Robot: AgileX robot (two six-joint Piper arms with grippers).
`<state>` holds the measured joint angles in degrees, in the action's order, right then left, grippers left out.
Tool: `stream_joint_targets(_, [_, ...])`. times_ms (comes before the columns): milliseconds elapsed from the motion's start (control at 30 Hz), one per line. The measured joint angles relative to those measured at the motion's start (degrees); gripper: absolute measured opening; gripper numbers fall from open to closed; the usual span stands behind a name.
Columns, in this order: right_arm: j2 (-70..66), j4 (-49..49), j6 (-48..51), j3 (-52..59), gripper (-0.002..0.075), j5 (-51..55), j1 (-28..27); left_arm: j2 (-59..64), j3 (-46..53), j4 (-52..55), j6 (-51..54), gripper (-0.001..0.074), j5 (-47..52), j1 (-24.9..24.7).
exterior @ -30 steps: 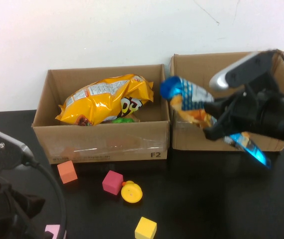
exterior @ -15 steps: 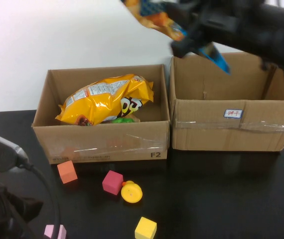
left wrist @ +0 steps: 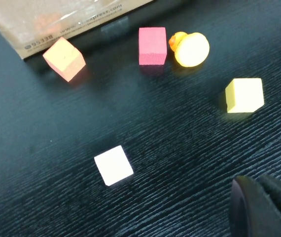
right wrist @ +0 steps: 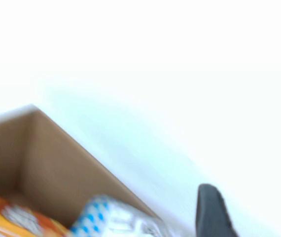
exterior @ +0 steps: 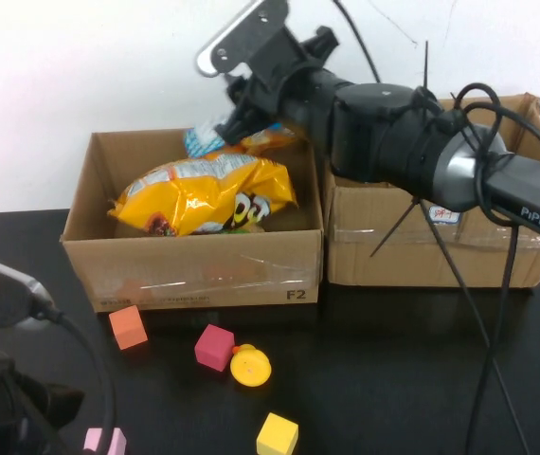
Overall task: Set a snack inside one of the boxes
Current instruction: Place the potato chip in the potato chip box
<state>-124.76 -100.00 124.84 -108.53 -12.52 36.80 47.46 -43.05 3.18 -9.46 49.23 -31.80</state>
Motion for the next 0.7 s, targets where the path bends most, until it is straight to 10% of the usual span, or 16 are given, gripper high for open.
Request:
stream_joint_targets(200, [1.2, 0.0, 0.2, -0.6, 0.0346, 7.9, 3.0, 0.0, 0.0, 0.4, -0.1, -0.0001, -0.5, 0.0])
stream_joint_targets(400, [4.5, -0.3, 2.4, -0.6, 0.0330, -10.8, 7.9, 0.0, 0.0, 2.4, -0.4, -0.0001, -2.4, 0.0])
stream_joint_targets(700, [14.9, -2.0, 15.4, -0.6, 0.0027, -37.3, 15.6, 0.0, 0.0, 13.9, -7.6, -0.0001, -11.2, 0.0])
